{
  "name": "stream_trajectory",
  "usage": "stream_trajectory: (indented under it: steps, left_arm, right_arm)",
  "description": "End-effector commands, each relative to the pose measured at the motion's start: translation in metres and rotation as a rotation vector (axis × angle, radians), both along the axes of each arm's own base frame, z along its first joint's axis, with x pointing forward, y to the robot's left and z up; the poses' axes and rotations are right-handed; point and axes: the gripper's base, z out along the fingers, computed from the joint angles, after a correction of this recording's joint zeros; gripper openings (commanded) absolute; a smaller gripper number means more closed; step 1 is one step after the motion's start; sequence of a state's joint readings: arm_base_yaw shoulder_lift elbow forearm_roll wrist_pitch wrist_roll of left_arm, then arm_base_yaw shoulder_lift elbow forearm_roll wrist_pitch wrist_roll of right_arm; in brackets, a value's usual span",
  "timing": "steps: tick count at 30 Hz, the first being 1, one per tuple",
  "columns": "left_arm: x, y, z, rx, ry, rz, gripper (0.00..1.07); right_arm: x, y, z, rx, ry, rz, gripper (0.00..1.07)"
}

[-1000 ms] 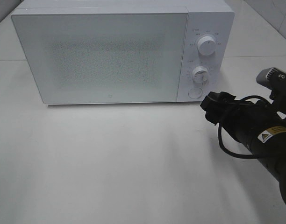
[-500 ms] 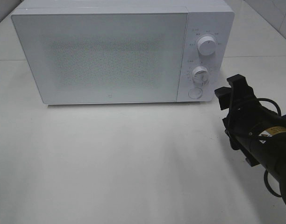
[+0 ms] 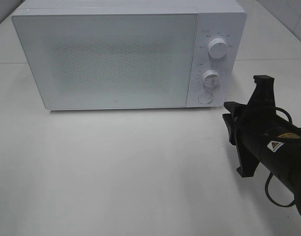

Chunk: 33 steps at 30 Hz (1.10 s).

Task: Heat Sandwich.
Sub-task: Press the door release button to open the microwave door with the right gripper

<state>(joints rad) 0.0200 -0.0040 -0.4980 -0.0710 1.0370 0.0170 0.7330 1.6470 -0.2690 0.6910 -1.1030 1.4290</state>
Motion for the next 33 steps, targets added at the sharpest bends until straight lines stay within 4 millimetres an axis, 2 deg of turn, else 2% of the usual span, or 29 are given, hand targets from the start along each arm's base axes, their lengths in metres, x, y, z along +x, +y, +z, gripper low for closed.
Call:
stream_trajectory:
  steps: [1, 4, 18, 31, 33]
  left_arm:
    - [-0.003, 0.0, 0.0, -0.002, -0.024, 0.002, 1.01]
    - [-0.003, 0.0, 0.0, -0.002, -0.024, 0.002, 1.01]
    - [-0.003, 0.0, 0.0, -0.002, -0.024, 0.002, 1.01]
    - [-0.003, 0.0, 0.0, -0.002, -0.024, 0.002, 1.01]
    - [-0.003, 0.0, 0.0, -0.002, -0.024, 0.002, 1.01]
  right_arm:
    - [0.0, 0.002, 0.001, 0.014, -0.002, 0.01, 0.11]
    - [-0.001, 0.002, -0.001, 0.013, 0.015, 0.011, 0.0]
    - [0.0, 0.003, -0.005, -0.007, 0.07, 0.019, 0.0]
    - [0.02, 0.023, -0.021, -0.029, 0.106, 0.022, 0.0]
    - [0.028, 0.023, -0.025, -0.033, 0.118, 0.008, 0.0]
